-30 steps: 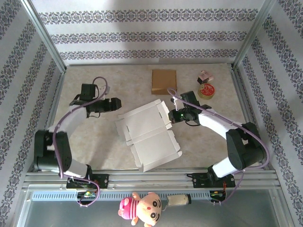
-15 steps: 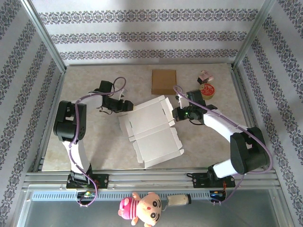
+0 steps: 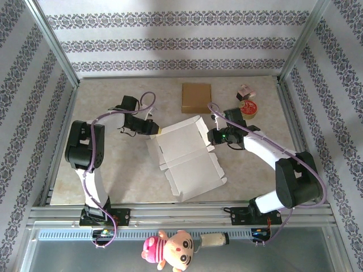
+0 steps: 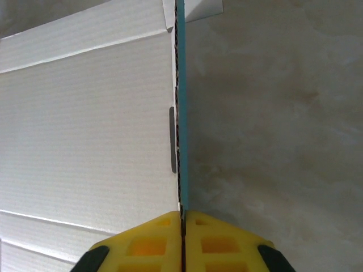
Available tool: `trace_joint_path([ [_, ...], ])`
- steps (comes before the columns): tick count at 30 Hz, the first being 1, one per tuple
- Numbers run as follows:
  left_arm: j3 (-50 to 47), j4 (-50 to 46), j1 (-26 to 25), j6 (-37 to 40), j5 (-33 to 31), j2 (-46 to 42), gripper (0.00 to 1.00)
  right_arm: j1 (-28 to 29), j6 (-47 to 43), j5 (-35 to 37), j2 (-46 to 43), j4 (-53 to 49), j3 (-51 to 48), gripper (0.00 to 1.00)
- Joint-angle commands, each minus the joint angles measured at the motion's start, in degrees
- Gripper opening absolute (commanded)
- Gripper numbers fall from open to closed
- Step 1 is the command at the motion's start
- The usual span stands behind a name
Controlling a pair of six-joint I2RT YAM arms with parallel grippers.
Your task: Fold the paper box
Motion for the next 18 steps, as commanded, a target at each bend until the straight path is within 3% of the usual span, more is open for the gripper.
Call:
trace_joint_path([
  [1,1.25,-1.98,-2.42,4.59,1.72,-3.86,0.01,-0.06,0.60,-0.39,-1.04,0.65,0.40,0.14],
  [3,1.98,-2.01,-3.76,7.73,-0.86,-6.05,0.00,-0.09,1.21,1.17,-3.46,0.50,0.85,0.24],
  [7,3.26,-3.30,-7.00,17.95,-8.11,-10.71,0.00,-0.18,0.85,8.64,-12.30,2.11,1.04,0.59],
  [11,4.66,-3.65,-9.55,25.90,-14.36,-14.53,0.00,0.00,-6.10,11.74,-19.21,9.69,-1.23,0.73],
  [13,5.21,-3.48,-11.32,30.66,-17.19,-16.78,0.00,0.08,-17.81,2.05,-20.95,11.41,-1.60,0.78],
  [18,5.05,-1.98,-15.03,40.97,-23.33,-22.14,0.00,3.15,-47.07,-4.28,-21.34,9.75,0.51,0.80],
])
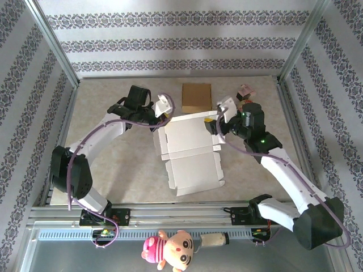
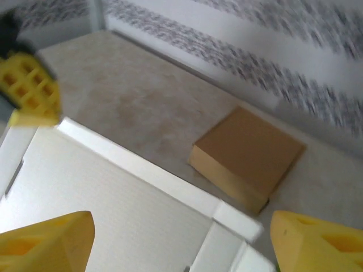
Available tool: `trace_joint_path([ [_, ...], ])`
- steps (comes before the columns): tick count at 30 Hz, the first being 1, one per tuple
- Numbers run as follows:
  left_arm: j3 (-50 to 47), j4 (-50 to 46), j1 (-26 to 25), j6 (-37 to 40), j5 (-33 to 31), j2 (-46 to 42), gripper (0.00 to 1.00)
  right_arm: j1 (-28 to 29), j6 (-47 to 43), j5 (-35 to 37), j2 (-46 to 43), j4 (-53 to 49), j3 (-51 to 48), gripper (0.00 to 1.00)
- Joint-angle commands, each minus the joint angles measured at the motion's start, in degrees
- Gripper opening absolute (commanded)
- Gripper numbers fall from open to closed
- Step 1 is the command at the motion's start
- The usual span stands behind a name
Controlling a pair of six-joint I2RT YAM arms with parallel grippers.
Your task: Fold the paper box
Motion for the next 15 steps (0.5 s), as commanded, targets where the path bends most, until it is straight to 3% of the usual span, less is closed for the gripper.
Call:
trace_joint_path([
  [1,0.81,0.20,-1.74,11.04,-4.81,-3.74,0.00,1.07,-26.05,-5.80,1.47,-0.77,1.38,0.79],
  [6,-0.55,1.56,-2.77,13.39,-4.20,-8.54,0.00,1.02,-36.84,-6.41,6.96,-9.81,10.15,0.69],
  [11,-1.25,0.58,-3.34,15.28,-4.03,-11.17,0.00,1.30,-38.05,-10.61,10.24,-10.27,14.61,0.36],
  [15,-1.54,0.80,-3.60,15.61,-4.22,-11.90,0.00,1.74,-36.70,-13.76,12.02,-11.21,16.87,0.25],
])
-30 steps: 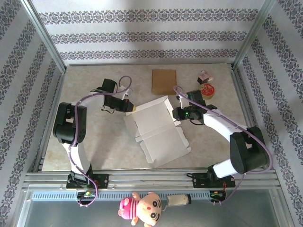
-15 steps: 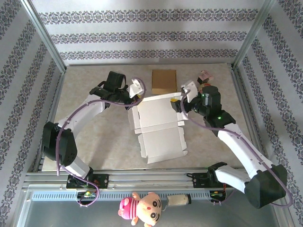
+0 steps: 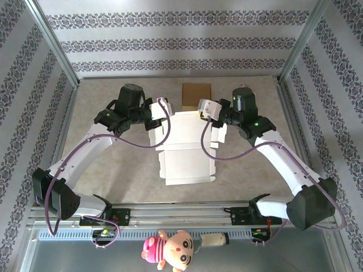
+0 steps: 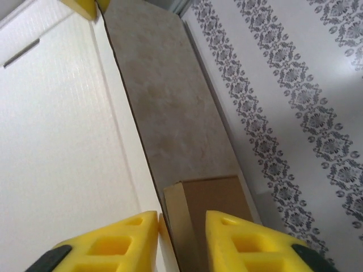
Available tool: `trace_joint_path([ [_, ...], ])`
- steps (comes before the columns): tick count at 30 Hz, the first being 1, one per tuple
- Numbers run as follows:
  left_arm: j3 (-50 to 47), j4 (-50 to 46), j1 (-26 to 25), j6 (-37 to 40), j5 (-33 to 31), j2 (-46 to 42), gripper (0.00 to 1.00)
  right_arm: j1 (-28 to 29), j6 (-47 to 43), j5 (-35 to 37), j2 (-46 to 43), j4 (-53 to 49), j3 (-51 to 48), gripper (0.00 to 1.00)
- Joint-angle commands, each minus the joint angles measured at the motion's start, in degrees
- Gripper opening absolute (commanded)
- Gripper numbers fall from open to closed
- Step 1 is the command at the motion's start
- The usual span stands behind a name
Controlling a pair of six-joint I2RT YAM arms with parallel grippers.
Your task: Fold the paper box
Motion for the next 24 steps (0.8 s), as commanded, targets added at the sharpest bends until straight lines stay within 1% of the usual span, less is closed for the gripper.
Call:
trace_joint_path([
  [1,-1.35,0.75,-0.92,2.67,-0.12,-1.06,0.00,0.86,-1.52,-5.46,1.37,-1.99,2.39,0.24],
  [6,-0.92,1.63,-0.94,3.04,0.38,-0.90,0.00,1.85,-1.98,-6.31,3.60,-5.77,5.41,0.25],
  [8,-0.59,1.54,-0.99,3.20,0.64,-0.61,0.00,2.25,-2.26,-5.78,4.53,-6.94,6.65,0.29],
  [12,-0.38,2.11,-1.07,3.20,1.05,-0.58,0.00,2.86,-3.58,-4.82,6.56,-9.92,9.17,0.32],
  [18,-0.10,2.38,-1.18,3.41,1.18,-0.41,0.00,3.33,-4.41,-5.07,9.13,-12.14,11.59,0.28],
  [20,-0.20,2.69,-1.31,3.38,1.25,-0.46,0.00,3.68,-4.62,-4.73,9.94,-12.99,12.44,0.27],
  [21,-0.21,2.88,-1.28,3.27,1.25,-0.58,0.00,3.76,-4.79,-4.71,10.27,-13.49,12.86,0.24],
  [24,-0.37,3.66,-1.29,2.95,1.36,-0.69,0.00,4.23,-4.66,-4.03,10.67,-13.36,13.75,0.11],
])
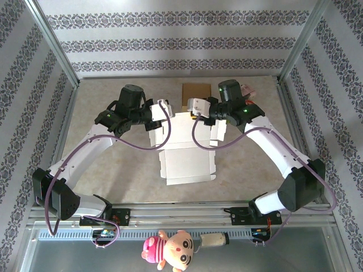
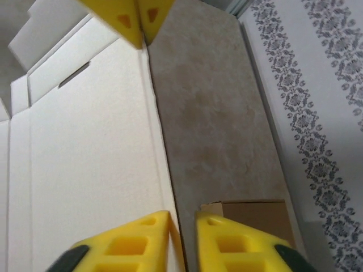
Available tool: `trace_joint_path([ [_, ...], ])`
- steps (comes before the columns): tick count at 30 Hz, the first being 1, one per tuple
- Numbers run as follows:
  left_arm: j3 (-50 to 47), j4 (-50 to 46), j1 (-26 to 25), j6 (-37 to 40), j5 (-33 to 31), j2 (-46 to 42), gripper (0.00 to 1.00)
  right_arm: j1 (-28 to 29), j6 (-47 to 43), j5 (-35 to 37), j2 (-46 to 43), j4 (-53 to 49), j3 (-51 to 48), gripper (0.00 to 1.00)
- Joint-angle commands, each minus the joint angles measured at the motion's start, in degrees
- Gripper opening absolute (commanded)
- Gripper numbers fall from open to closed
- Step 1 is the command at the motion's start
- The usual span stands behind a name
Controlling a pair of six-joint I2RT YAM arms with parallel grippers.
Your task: Fold the paper box
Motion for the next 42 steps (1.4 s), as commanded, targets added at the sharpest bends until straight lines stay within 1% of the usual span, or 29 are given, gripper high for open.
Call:
trace_joint_path([
  [1,0.39,3.52,-1.01,0.30,1.76,-0.86,0.00,0.95,-0.17,-0.26,0.65,-0.75,2.63,0.06],
  [2,0.31,4.35,-1.05,-1.13,1.59,-0.98,0.00,1.02,0.50,0.72,0.59,0.08,2.65,0.05],
  [3,0.06,6.26,-1.09,-4.76,0.53,-1.39,0.14,1.11,1.40,2.15,0.40,1.25,2.48,0.04],
  [4,-0.44,9.47,-1.22,-12.09,-1.48,-2.07,0.45,1.21,2.48,3.94,0.25,2.45,2.34,0.03],
  [5,-0.43,11.53,-1.20,-19.11,-3.86,-2.71,0.67,1.27,3.28,5.65,0.21,3.33,2.23,0.01],
  [6,-0.19,12.80,-1.27,-27.63,-6.73,-3.70,0.83,1.52,4.51,8.84,0.36,4.43,2.21,0.00],
  [7,-0.41,13.76,-1.36,-36.38,-9.72,-5.16,0.89,1.99,5.49,11.95,0.48,5.42,2.05,0.00],
  [9,-3.43,15.93,-1.36,-53.95,-15.97,-8.91,0.89,3.04,6.84,17.75,0.66,7.71,1.07,0.00],
  [10,-6.51,17.42,-1.36,-63.39,-18.74,-11.76,0.86,3.52,6.87,20.50,0.60,9.07,0.14,0.00],
  [11,-10.48,19.40,-1.40,-71.54,-20.24,-14.36,0.80,4.30,6.74,23.66,0.49,10.83,-1.18,0.00],
  [13,-19.32,23.41,-1.36,-84.93,-20.76,-18.24,0.71,5.67,5.42,29.14,0.65,13.30,-3.33,0.00],
  [14,-23.30,24.93,-1.44,-89.97,-19.85,-19.52,0.67,6.29,4.36,31.92,0.92,14.26,-4.40,0.00],
  [15,-26.14,25.98,-1.63,-92.96,-18.77,-20.01,0.66,6.92,3.40,34.77,1.23,15.08,-5.07,0.00],
  [17,-29.80,25.91,-2.35,-94.81,-16.35,-18.82,0.65,8.27,0.65,39.38,1.81,17.22,-7.06,0.00],
  [19,-30.51,23.33,-2.52,-93.96,-15.95,-16.86,0.65,9.42,-2.20,40.63,2.27,19.85,-9.61,0.00],
  [21,-30.97,21.98,-2.54,-91.89,-17.78,-15.73,0.64,10.70,-3.72,42.28,2.97,21.60,-11.99,0.00],
  [25,-29.14,17.53,-2.18,-85.66,-24.76,-13.45,0.64,12.04,-3.01,45.06,5.52,25.74,-17.36,0.00],
  [28,-27.04,14.53,-0.18,-80.69,-25.98,-11.09,0.65,13.08,-1.95,46.22,6.59,31.81,-23.13,0.00],
  [31,-25.78,13.37,3.15,-75.80,-23.54,-8.85,0.66,13.64,-0.61,46.84,7.51,34.29,-26.22,0.01],
  [34,-24.23,14.18,5.51,-69.66,-18.65,-7.09,0.66,13.85,0.55,46.76,7.09,34.23,-27.03,0.02],
  [35,-23.50,14.31,6.29,-69.93,-17.42,-6.36,0.66,14.13,0.40,47.03,6.74,34.32,-27.27,0.02],
  [37,-20.46,13.82,7.75,-73.24,-13.16,-4.11,0.64,14.81,-0.52,47.44,5.93,34.39,-27.64,0.03],
  [39,-18.38,15.69,7.95,-79.93,-9.92,-1.85,0.60,15.58,-2.25,48.29,5.35,34.94,-28.12,0.03],
  [41,-18.98,22.52,7.96,-89.50,-7.43,-0.13,0.54,16.22,-3.92,49.51,4.89,36.53,-28.98,0.04],
  [42,-19.84,26.57,7.93,-92.81,-6.83,0.54,0.51,16.45,-4.69,49.99,4.80,37.18,-29.31,0.04],
])
